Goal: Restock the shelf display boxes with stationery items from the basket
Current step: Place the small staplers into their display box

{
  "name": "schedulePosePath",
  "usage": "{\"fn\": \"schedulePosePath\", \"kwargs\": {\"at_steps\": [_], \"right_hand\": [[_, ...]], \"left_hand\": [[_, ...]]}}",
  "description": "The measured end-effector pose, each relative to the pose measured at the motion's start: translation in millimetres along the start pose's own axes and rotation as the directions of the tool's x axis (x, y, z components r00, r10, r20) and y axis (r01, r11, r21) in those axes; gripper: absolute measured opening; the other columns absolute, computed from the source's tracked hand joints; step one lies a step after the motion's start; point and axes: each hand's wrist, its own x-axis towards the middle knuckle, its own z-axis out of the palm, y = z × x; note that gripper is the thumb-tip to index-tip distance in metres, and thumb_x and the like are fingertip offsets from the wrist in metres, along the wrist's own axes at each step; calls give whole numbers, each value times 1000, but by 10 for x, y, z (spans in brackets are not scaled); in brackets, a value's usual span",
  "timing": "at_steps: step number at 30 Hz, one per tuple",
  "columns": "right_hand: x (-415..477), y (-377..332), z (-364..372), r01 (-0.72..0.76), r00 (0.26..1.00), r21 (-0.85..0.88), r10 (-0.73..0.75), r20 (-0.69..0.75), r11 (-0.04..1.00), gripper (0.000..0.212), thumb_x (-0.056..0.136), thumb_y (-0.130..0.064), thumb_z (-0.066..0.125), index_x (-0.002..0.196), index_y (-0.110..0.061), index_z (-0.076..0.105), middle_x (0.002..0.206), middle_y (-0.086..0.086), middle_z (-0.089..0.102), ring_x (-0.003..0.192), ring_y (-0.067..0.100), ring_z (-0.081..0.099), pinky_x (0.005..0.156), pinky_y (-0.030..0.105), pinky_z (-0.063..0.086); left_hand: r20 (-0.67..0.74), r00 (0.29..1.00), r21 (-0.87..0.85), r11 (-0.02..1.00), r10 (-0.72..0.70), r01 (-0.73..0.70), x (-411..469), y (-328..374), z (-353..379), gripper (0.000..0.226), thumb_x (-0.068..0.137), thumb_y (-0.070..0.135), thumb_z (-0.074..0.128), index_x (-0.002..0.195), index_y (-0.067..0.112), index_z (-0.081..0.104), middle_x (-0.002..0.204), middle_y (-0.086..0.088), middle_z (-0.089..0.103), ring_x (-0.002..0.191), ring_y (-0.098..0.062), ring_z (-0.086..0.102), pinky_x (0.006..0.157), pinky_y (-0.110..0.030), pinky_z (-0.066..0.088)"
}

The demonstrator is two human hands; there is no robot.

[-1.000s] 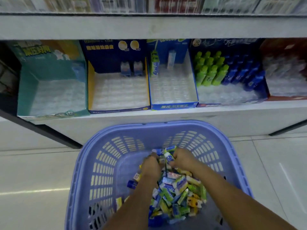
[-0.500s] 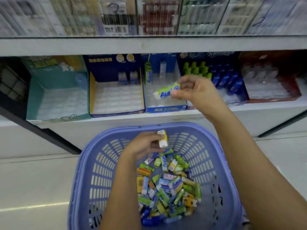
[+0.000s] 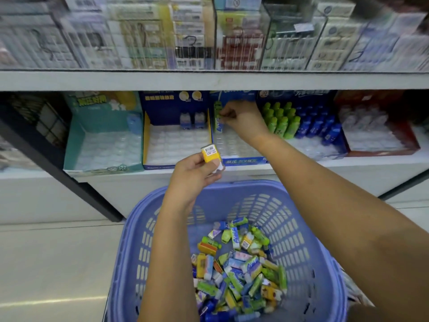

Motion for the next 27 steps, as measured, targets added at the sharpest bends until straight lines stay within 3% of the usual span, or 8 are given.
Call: {"fn": "schedulePosePath", "kwargs": {"at_steps": [5,9,11,14,17,20,25,27], "right_hand": [[29,-8,5,21,999,-153,-14,48,988,21,86,-18,65,103,-5,71,109,17,63,99,30,60,85,30,45],[18,-138,-135,19,989,-305,26,142,952,27,91,-22,58,114,-9,65,112,12,60,99,26,60,87,29,46],[-151,-211,-195,-125,980,-111,140,139,986,27,89,-31,61,108,-11,63,95,4,63,78,17,59,73,29,48],[-495,-283,-277,-375,853,350,172,492,858,22,85,-37,66,91,-16,68,69,-3,63,52,6,50,51,19,42],[-619,-300,-291,-408,789,396,99,607,822,23,82,-26,71,103,-15,69,58,-7,59,50,3,47,50,15,39],[-537,-366,-295,-426,770,445,58,635,788,29,81,-18,71,109,-16,65,59,-5,59,52,4,49,53,14,44],[-223,-572,-115,-216,956,487,83,280,846,17,81,-11,72,95,-15,62,73,-3,63,53,0,57,52,15,47],[-42,-689,98,-121,989,399,78,122,909,16,82,-12,70,93,-17,59,84,-1,63,64,0,58,60,14,48]], "left_hand": [[-27,999,-15,999,35,-35,6,-33,28,19,94,18,57,113,17,60,101,-8,69,84,-19,73,66,-22,57],[-114,978,97,982,173,-162,31,-85,86,22,90,8,60,106,23,66,91,0,68,83,-15,69,72,-19,55],[-138,953,247,941,271,-232,52,-103,92,29,88,6,62,108,27,68,93,9,69,83,-5,67,75,-13,51],[-98,922,333,886,374,-323,43,-115,110,42,88,0,59,116,32,63,117,5,66,104,-3,63,89,-12,49],[-64,909,415,839,413,-352,59,-155,116,54,89,-8,52,135,21,50,139,2,52,126,-9,50,107,-27,42],[-61,914,392,852,400,-347,79,-137,51,65,90,-7,50,145,23,34,127,27,52,118,8,51,104,-22,43],[-98,895,743,630,436,-226,201,-43,-285,58,95,14,52,148,17,29,139,7,46,113,0,54,92,-16,39],[-81,929,872,478,361,-110,246,-92,-432,51,95,18,51,144,10,37,149,-3,38,134,-15,40,107,-25,30]]}}
